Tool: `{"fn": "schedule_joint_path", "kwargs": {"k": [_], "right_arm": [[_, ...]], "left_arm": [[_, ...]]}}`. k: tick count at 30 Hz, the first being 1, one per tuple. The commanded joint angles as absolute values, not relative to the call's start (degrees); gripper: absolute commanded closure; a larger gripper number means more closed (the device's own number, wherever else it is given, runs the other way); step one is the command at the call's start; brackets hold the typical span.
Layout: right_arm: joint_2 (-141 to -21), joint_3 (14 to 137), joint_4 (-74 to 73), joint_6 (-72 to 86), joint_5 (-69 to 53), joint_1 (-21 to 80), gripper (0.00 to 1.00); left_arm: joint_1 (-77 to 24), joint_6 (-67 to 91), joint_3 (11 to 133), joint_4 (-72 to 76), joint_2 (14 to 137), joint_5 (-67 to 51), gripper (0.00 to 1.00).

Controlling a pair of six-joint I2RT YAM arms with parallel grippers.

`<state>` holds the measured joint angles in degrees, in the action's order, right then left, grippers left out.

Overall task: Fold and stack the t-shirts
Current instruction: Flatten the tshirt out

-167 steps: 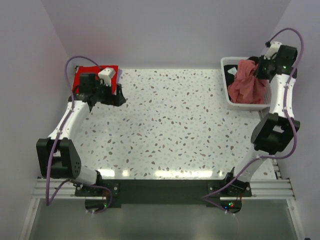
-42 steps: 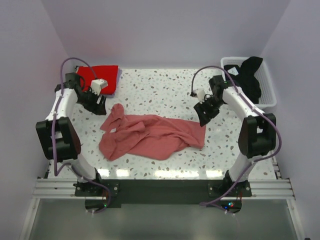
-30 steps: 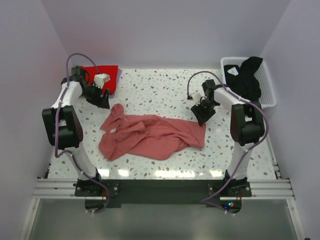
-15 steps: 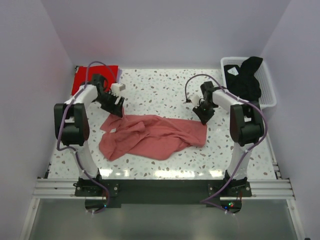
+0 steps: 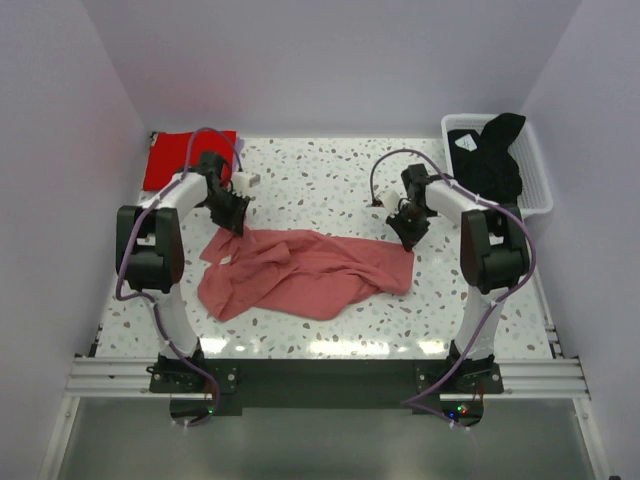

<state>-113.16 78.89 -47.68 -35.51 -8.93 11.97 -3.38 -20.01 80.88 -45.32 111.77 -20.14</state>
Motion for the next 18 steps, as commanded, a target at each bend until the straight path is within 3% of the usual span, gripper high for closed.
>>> {"fn": "schedule_joint_path", "kwargs": {"k": [1, 4, 12, 14, 18], "right_arm": [[-111.8, 77.34, -47.47, -34.11, -9.58, 11.43, 1.0], [-111.1, 79.44, -46.24, -32.88, -8.35, 10.38, 1.0], [-107.41, 87.45, -49.3, -33.39, -9.14, 5.46, 1.0], [-103.9, 86.4, -51.85, -35.94, -9.32, 5.01, 1.0], [-96.78, 78.16, -54.05, -42.17, -6.51, 4.83, 1.0]], "left_arm": [[-2.64, -19.68, 83.31, -43.59, 108.11, -17.84, 0.78], [-1.06, -20.39, 87.97, -44.12, 106.79, -17.49, 0.99], [6.57, -30.29, 101.77, -55.86, 103.12, -24.68, 1.0], [9.83, -34.26, 99.77, -59.4, 98.03, -27.15, 1.0], [22.27, -50.39, 80.32, -67.31, 87.47, -24.09, 1.0]]}}
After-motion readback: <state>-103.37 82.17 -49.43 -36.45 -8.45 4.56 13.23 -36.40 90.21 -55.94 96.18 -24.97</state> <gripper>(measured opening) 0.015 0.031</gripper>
